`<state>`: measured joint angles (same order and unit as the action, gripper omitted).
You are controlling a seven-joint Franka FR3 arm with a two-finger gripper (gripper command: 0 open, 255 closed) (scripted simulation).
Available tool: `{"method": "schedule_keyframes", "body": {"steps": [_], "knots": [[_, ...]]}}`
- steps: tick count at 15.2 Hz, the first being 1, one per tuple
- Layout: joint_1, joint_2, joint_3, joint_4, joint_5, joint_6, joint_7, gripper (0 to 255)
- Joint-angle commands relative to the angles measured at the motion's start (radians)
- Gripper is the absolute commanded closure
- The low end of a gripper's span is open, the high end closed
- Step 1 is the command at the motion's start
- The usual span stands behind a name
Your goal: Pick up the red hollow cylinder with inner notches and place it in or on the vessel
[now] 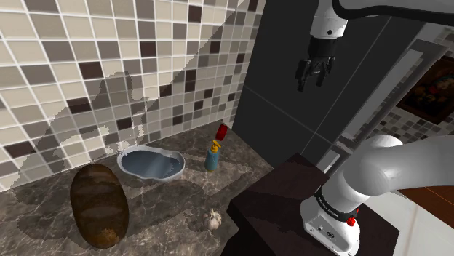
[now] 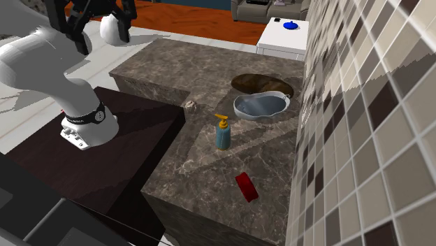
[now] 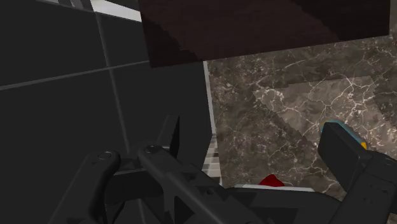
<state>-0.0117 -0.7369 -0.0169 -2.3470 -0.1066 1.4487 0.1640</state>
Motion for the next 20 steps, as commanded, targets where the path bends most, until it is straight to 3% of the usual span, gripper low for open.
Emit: {"method": "schedule_keyframes", "body": {"steps": [1, 11, 20], "knots": [[0.000, 0.000, 0.000, 0.000, 0.000, 0.000, 0.000, 0], [-0.015, 0.205, 0.024, -0.134, 0.053, 0.389, 0.156, 0], [-0.026, 0.503, 0.040, -0.122, 0.082, 0.724, 0.276, 0]]}}
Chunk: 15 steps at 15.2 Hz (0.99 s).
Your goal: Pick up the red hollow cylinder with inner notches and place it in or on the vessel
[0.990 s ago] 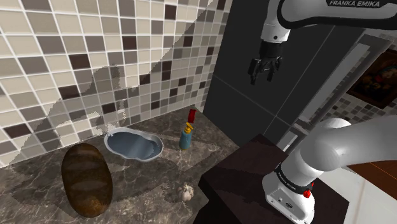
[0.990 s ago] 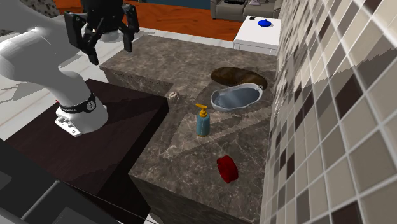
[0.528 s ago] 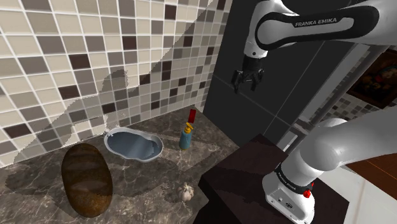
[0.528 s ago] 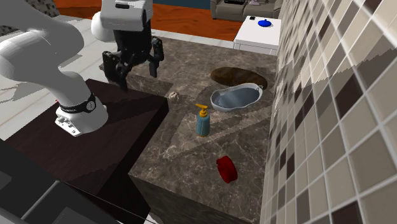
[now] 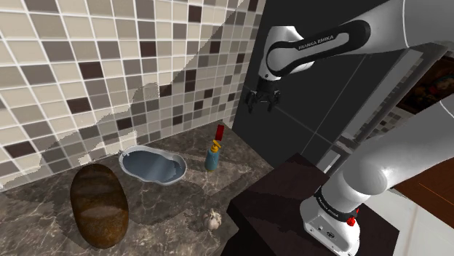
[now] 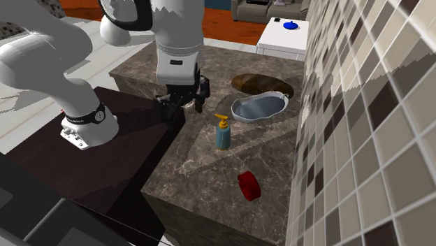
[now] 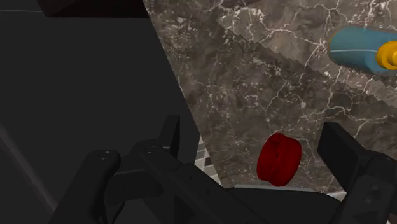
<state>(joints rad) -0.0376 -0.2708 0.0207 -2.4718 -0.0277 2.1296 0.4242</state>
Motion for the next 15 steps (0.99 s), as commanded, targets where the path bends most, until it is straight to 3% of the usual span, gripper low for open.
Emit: {"method": "schedule_keyframes", "body": {"steps": [1, 8, 15], "knots": [[-0.002, 0.075, 0.004, 0.012, 0.005, 0.076, 0.028, 0], [-0.007, 0.344, 0.005, 0.119, 0.018, 0.279, 0.109, 0], [-0.008, 0.615, -0.004, 0.293, 0.035, 0.418, 0.177, 0]]}}
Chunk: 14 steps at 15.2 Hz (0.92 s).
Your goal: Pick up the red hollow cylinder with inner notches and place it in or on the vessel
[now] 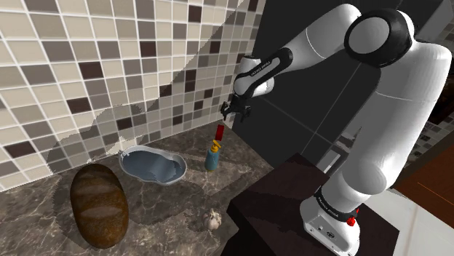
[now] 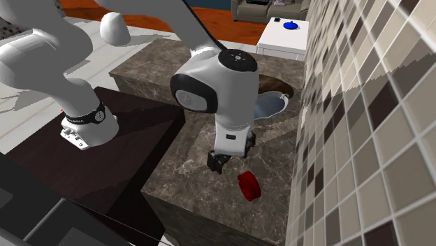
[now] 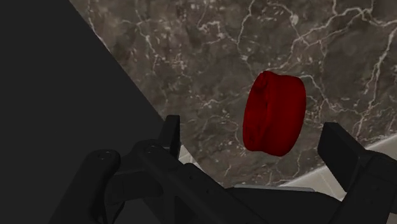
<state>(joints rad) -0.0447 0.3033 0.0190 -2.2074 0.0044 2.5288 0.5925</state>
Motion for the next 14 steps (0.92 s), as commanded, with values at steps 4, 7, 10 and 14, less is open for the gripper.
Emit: {"method": "schedule_keyframes", "body": {"steps": [4, 7, 10, 14], "knots": [[-0.002, 0.193, -0.008, 0.157, 0.019, 0.068, 0.040, 0], [-0.002, 0.255, -0.010, 0.198, 0.023, 0.095, 0.047, 0], [-0.002, 0.292, -0.009, 0.209, 0.023, 0.120, 0.047, 0], [-0.002, 0.324, -0.009, 0.220, 0.024, 0.141, 0.046, 0]]}}
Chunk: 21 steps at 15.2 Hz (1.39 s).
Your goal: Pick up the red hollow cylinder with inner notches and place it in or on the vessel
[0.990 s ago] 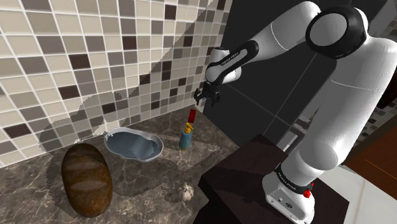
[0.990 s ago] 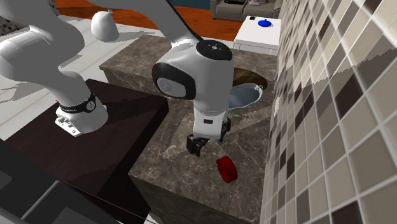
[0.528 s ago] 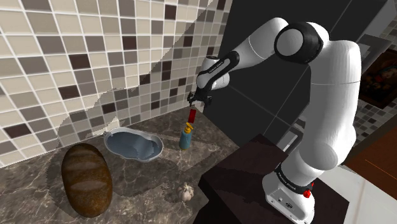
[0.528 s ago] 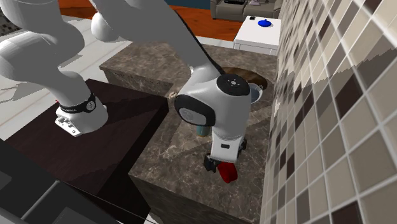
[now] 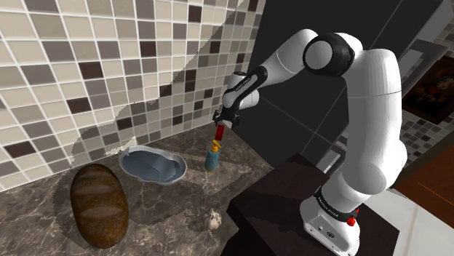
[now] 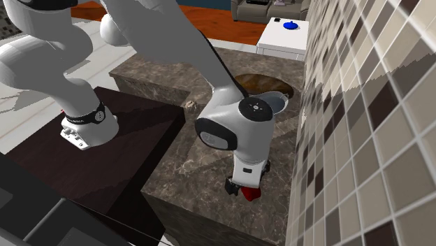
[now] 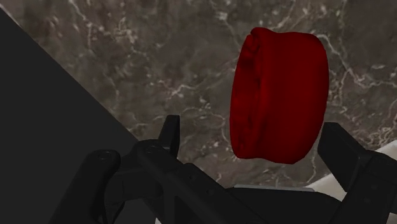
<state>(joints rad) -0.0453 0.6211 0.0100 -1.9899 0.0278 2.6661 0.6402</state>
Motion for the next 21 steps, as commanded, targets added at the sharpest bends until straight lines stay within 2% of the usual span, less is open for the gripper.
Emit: {"method": "schedule_keyframes", "body": {"steps": [1, 7, 8, 17, 21], "knots": [[-0.001, 0.006, 0.000, 0.003, 0.000, 0.004, -0.001, 0], [-0.001, 0.006, 0.000, 0.003, 0.000, 0.004, -0.001, 0], [-0.001, 0.006, 0.000, 0.003, 0.000, 0.004, -0.001, 255], [-0.001, 0.006, 0.000, 0.003, 0.000, 0.004, -0.001, 255], [-0.001, -0.041, 0.000, -0.009, 0.000, -0.031, 0.000, 255]]}}
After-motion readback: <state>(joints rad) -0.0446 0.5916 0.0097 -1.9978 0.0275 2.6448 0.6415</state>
